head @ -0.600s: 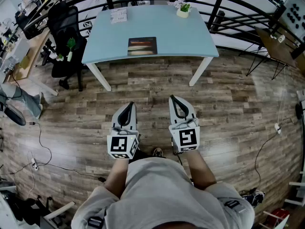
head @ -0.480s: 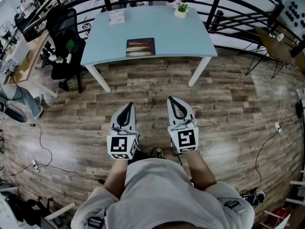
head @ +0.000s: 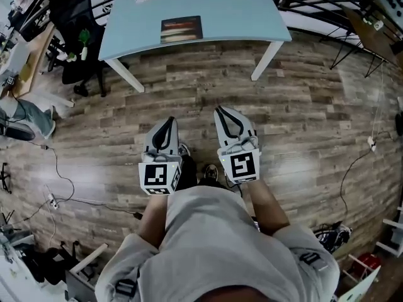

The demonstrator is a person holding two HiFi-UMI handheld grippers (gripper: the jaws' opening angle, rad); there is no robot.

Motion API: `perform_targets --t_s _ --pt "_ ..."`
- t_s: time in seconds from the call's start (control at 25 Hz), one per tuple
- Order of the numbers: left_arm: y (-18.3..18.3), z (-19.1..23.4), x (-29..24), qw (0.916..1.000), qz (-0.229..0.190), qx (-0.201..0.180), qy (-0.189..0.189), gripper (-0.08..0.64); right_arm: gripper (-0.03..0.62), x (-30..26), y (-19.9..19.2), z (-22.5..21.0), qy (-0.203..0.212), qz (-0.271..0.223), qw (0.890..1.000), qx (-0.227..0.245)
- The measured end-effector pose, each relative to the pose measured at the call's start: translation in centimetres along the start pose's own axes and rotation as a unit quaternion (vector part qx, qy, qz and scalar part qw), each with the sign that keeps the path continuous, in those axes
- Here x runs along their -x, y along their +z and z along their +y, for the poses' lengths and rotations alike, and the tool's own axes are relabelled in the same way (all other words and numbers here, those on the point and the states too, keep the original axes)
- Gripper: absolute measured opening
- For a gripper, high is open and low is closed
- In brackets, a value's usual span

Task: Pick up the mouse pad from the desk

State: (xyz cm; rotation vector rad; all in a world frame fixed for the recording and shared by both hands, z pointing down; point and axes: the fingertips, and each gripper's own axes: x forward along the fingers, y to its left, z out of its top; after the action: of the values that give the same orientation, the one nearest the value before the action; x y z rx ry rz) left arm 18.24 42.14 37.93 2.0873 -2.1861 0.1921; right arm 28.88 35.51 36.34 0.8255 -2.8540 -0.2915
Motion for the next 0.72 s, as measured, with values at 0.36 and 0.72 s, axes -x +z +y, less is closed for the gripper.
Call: perform_targets --t_s 0.36,0.72 --pt "-2.9 2.3 -3.6 0.9987 0.029 0.024 -0.034 0.041 0.035 -4.2 -2.3 0.8 0.011 0.03 0.999 -0.011" --pt "-2.6 10.2 -11.9 0.997 0.038 0.027 -0.062 0.04 0.04 -14.2 -2.5 -1.4 -0.002 0.055 0.998 -0.007"
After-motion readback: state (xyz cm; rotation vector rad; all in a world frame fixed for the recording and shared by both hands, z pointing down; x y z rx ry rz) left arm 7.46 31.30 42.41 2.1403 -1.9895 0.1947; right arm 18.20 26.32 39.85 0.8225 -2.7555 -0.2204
